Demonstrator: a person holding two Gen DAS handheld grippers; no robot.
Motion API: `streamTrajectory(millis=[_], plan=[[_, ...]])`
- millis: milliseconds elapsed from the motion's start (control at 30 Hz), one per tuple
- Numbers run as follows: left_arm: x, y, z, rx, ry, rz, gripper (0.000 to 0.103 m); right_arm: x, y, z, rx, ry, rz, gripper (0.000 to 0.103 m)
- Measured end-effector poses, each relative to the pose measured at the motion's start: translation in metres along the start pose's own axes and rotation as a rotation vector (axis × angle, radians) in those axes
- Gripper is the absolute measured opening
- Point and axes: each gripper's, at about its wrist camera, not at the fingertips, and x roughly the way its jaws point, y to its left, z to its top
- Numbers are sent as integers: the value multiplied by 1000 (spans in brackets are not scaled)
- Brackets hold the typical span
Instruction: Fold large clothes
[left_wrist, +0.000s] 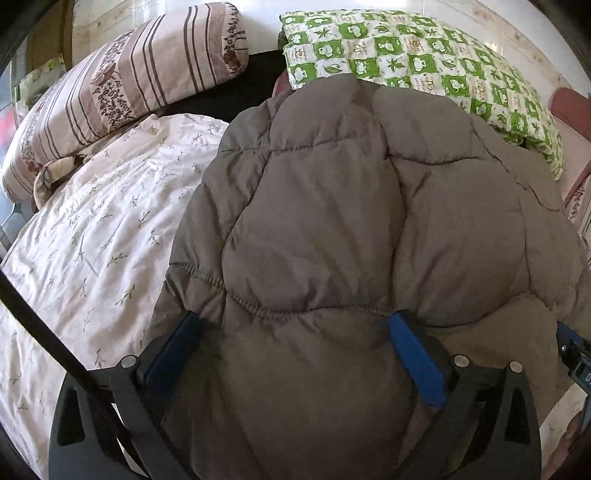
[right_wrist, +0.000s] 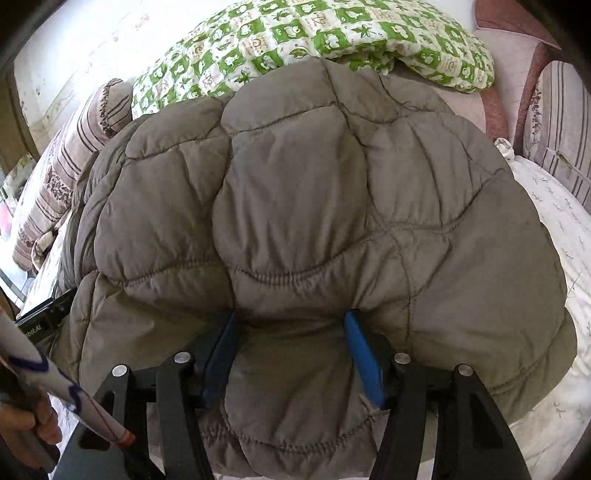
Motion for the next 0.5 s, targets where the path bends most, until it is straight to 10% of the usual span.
streamTrajectory(millis=[267, 500], plan=[[-46, -21, 3, 16, -99, -54, 102, -54, 23, 12, -61, -148, 97, 64], [-24, -52, -12, 121, -34, -51, 102, -17, 62, -9, -163, -53, 92, 68]])
